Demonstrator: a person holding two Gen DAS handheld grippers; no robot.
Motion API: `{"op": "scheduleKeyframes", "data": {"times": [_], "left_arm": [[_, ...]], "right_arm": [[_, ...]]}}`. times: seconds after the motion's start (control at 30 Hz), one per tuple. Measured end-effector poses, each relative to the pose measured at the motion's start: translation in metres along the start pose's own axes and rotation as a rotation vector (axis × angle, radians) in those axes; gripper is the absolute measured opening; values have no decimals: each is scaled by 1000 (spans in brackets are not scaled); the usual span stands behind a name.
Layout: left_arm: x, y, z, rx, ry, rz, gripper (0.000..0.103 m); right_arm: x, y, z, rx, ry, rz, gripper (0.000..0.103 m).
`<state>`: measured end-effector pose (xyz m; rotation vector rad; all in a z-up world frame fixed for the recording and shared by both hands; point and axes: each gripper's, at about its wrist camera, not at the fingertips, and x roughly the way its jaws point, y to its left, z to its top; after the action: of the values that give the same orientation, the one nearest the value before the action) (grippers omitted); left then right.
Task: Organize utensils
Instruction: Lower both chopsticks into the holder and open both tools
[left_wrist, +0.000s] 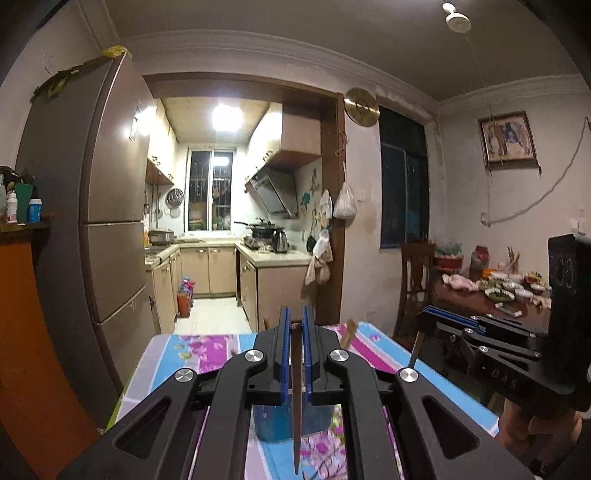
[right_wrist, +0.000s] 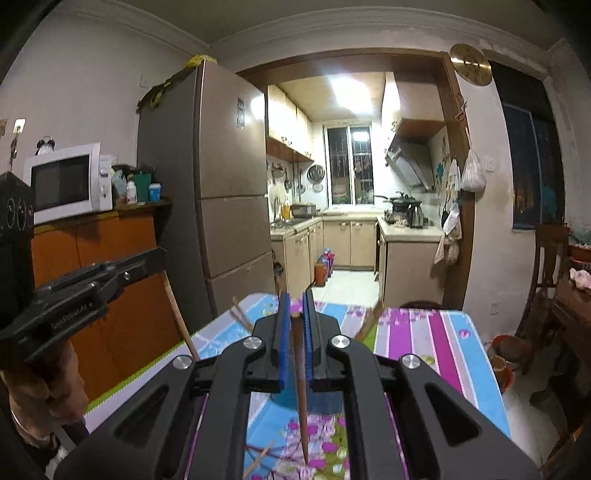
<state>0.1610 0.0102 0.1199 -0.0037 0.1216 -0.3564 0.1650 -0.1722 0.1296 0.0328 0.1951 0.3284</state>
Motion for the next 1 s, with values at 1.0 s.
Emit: {"op": "scheduleKeyframes", "data": {"times": [1.0], "left_arm": [[162, 9, 12, 16, -159, 128, 8]], "right_arm": [[119, -54, 47, 103, -163, -61, 5]]}}
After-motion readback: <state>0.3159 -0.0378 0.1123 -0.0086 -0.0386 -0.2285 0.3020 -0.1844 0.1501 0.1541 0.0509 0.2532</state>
